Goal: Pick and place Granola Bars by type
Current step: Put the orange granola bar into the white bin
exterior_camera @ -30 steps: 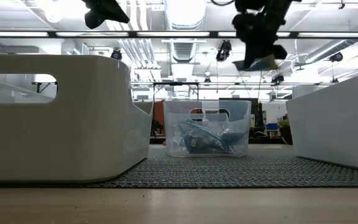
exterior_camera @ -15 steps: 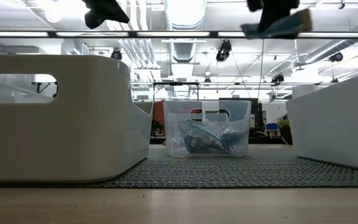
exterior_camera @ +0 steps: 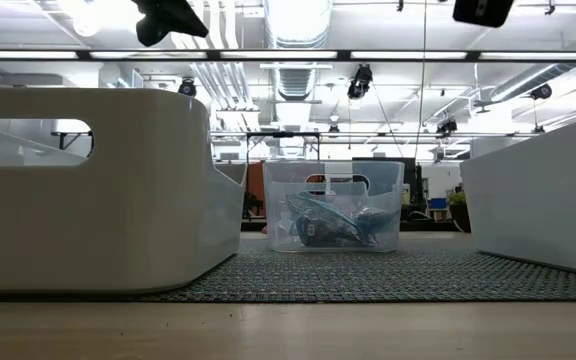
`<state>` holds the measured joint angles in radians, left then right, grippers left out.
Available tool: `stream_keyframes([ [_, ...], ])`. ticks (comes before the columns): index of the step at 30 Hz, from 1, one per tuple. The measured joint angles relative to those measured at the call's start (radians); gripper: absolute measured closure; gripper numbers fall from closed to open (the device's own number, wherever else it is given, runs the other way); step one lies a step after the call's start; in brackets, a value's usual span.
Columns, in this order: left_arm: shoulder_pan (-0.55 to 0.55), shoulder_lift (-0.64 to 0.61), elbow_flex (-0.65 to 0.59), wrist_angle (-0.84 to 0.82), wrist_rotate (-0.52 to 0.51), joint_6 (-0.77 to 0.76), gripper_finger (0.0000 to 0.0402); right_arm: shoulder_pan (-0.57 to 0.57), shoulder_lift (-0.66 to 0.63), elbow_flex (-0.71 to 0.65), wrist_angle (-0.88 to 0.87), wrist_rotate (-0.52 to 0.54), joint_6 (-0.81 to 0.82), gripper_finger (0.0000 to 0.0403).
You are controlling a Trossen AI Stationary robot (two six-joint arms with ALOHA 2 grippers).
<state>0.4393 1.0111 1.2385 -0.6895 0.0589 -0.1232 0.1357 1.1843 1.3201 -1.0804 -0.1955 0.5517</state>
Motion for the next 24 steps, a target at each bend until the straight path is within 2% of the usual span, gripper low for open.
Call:
stream_keyframes([
  [11,0.0,0.0,0.0,0.0,0.0,0.0,0.0401,0.176,0.002,0.0,0.017,-0.015,0.076,0.0335],
  [24,0.0,0.0,0.0,0.0,0.0,0.0,0.0401,0.22,0.021,-0.01,0.015,-0.014,0.088,0.0335],
])
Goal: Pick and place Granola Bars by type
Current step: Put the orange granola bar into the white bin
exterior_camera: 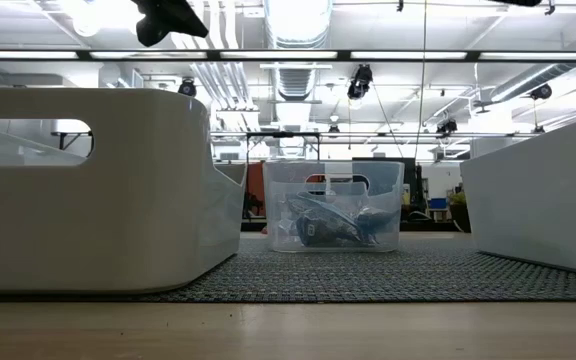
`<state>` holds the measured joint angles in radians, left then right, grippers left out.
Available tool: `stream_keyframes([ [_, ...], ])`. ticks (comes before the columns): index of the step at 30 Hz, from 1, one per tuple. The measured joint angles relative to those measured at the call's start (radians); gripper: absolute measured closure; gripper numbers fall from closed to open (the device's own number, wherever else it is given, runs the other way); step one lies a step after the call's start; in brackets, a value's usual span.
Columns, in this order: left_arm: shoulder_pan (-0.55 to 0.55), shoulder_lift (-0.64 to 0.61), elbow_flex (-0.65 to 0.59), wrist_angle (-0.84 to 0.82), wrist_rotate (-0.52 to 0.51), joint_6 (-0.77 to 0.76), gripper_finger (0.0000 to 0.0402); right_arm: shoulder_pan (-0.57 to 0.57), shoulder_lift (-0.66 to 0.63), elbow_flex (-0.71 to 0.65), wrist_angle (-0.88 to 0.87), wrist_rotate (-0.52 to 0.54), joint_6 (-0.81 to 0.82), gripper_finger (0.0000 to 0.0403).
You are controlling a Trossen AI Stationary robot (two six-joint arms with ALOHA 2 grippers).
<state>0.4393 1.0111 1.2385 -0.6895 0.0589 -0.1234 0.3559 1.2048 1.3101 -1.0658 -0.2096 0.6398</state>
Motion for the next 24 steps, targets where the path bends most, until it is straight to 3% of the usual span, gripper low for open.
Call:
stream_keyframes([
  [15,0.0,0.0,0.0,0.0,0.0,-0.001,0.0401,0.013,0.191,-0.017,-0.051,0.002,-0.14,0.0335],
  [24,0.0,0.0,0.0,-0.001,0.0,0.0,0.0401,0.048,0.23,-0.111,-0.03,0.081,-0.154,0.0335],
])
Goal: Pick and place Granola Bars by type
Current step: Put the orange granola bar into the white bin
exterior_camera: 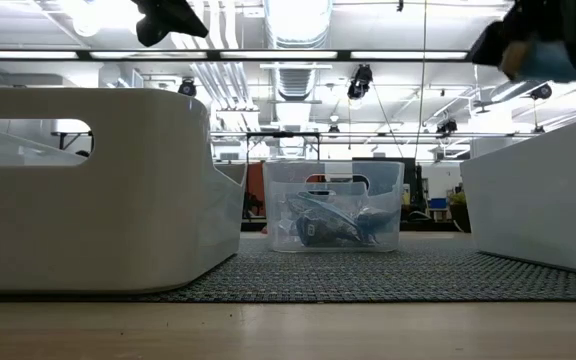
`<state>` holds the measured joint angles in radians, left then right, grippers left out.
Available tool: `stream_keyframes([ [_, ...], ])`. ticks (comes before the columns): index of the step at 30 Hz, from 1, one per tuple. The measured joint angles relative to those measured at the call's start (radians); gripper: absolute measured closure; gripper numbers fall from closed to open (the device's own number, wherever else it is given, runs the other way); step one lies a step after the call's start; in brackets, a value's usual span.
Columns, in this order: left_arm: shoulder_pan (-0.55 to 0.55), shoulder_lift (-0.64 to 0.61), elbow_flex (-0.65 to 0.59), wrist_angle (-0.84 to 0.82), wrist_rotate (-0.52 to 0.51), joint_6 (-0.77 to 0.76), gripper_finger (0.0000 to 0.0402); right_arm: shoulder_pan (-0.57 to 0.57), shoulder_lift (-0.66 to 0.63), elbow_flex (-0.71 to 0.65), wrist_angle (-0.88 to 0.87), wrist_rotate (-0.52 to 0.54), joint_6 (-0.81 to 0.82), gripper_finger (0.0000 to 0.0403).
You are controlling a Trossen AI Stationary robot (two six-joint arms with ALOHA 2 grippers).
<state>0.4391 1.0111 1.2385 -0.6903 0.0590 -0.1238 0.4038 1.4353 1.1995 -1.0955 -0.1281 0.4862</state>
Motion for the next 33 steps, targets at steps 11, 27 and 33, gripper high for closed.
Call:
stream_keyframes([
  [11,0.0,0.0,0.0,0.0,0.0,0.011,0.0401,0.0,-0.02,-0.172,0.146,-0.001,0.017,0.0335],
  [27,0.0,0.0,0.0,0.0,0.0,0.017,0.0401,0.0,-0.021,-0.206,0.241,-0.008,0.035,0.0334],
  [33,0.0,0.0,0.0,0.0,0.0,0.017,0.0401,-0.003,-0.021,-0.207,0.242,-0.028,0.055,0.0303],
])
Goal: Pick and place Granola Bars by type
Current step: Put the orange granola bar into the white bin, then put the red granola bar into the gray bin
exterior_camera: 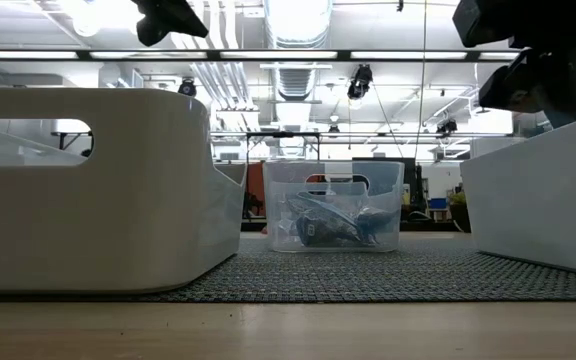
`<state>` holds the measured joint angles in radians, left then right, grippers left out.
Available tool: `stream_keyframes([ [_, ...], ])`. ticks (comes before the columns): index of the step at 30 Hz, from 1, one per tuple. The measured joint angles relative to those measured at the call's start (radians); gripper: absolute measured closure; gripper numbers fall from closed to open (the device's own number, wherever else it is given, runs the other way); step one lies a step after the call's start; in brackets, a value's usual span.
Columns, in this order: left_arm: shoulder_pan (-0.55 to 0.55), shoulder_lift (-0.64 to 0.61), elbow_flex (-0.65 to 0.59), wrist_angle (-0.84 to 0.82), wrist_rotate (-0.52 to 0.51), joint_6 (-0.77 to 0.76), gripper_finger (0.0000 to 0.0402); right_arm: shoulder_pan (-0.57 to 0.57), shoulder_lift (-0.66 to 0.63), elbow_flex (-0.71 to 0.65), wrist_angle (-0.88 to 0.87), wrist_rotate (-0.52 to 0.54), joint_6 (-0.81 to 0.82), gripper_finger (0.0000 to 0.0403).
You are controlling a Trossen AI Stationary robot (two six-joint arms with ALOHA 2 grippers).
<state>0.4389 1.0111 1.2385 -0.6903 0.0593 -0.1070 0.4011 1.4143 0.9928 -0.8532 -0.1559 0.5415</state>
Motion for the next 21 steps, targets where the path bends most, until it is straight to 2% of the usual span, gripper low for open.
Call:
stream_keyframes([
  [6,0.0,0.0,0.0,0.0,0.0,0.0,0.0401,0.0,0.0,0.0,0.001,-0.002,0.0,0.0264],
  [11,0.0,0.0,0.0,0.0,0.0,0.0,0.0401,0.0,0.0,0.003,0.003,0.016,-0.002,0.0262],
  [14,0.0,0.0,0.0,0.0,0.0,-0.001,0.0401,0.0,-0.006,0.023,0.004,0.043,-0.019,0.029],
  [19,0.0,0.0,0.0,0.0,0.0,0.0,0.0401,-0.002,-0.024,0.058,-0.005,0.084,-0.05,0.0373],
  [21,0.0,0.0,0.0,0.0,0.0,0.001,0.0401,-0.003,-0.036,0.067,-0.006,0.1,-0.054,0.0387],
])
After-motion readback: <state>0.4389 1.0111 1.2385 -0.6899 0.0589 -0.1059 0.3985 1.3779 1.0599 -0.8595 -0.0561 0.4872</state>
